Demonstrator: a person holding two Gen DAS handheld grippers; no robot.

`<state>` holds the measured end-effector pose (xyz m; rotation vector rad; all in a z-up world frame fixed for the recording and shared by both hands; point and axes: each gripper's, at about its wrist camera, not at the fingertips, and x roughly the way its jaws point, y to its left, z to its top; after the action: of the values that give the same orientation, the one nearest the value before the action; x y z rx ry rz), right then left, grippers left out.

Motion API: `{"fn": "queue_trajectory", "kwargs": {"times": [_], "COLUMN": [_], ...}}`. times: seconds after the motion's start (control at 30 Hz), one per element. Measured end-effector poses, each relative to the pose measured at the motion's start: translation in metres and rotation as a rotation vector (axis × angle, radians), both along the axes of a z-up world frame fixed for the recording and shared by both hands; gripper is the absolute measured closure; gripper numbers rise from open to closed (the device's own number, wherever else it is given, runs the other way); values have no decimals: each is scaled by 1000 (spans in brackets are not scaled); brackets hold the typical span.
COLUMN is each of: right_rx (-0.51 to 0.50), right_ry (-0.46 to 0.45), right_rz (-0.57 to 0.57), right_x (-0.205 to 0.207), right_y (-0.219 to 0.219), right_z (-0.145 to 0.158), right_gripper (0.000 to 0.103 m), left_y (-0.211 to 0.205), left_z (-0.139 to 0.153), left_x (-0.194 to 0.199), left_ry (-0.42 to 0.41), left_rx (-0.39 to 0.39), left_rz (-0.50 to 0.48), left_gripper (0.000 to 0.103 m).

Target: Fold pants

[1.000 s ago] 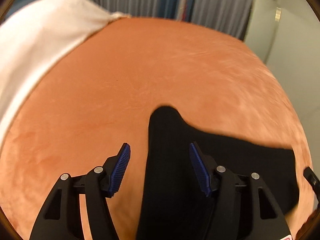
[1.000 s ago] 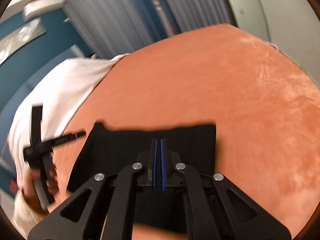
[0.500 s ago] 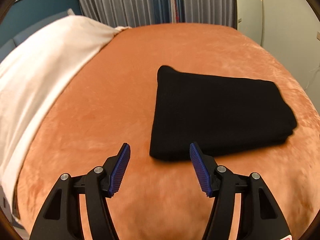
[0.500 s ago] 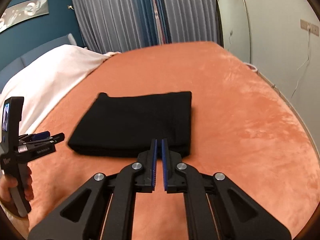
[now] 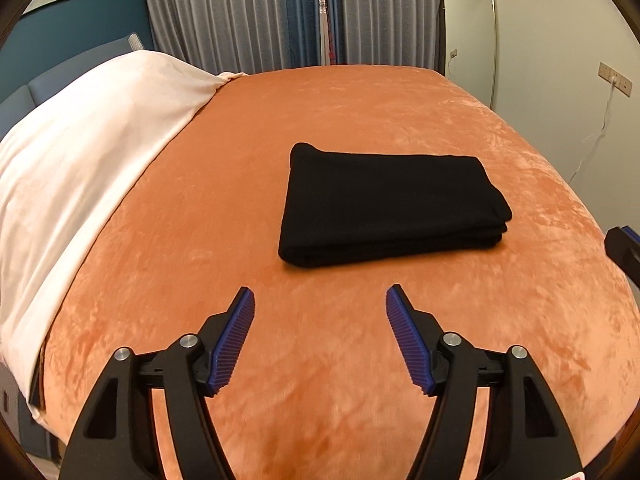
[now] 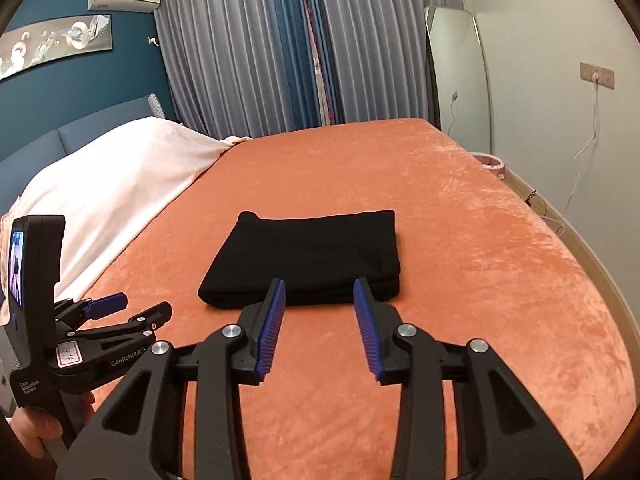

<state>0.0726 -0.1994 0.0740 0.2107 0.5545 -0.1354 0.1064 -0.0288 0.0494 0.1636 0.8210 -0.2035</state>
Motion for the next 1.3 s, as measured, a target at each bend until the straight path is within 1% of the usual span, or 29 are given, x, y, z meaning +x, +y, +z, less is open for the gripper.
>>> {"fn": "queue_trajectory", "kwargs": {"times": [0.07, 0.13, 0.27, 0.33, 0.4, 0.5, 0.63, 0.67, 0.7, 0.77, 1.1, 1.3], "right_rx": [2, 1, 2, -5, -19, -46, -32, -34, -38, -50, -54, -57], "right_ry": [-1, -1, 0, 0, -3, -4, 1, 3, 3, 2, 5, 11], "right_rz": [-2, -4, -5, -12, -21, -30, -28, -33, -36, -40, -36, -35], "right_x": [-6, -9, -16, -19, -22, -26, -29, -29, -29, -30, -31, -32], "right_y": [3, 6, 12, 14, 17, 23, 28, 30, 31, 34, 35, 36], "right_z": [1, 1, 1, 2, 2, 1, -4, -5, -6, -6, -6, -7], "right_gripper": [66, 65, 65, 63, 52, 49, 48, 44, 39, 36, 35, 34], "left_y": [2, 3, 7, 9, 9, 10, 9, 8, 8, 9, 13, 13], "left_z": [1, 3, 7, 9, 11, 12, 11, 11, 11, 10, 6, 6], "left_x": [-9, -15, -25, -30, -35, -41, -47, -48, -49, -50, -55, -58], "left_ry": [-11, -28, -45, -52, -61, -70, -73, -73, -73, -71, -56, -63], "left_rx": [9, 22, 31, 34, 37, 35, 30, 31, 30, 30, 27, 32], "left_rz": [4, 9, 8, 10, 11, 15, 19, 20, 16, 11, 10, 10], "left_gripper": [34, 31, 30, 30, 26, 25, 24, 24, 24, 24, 24, 24]}}
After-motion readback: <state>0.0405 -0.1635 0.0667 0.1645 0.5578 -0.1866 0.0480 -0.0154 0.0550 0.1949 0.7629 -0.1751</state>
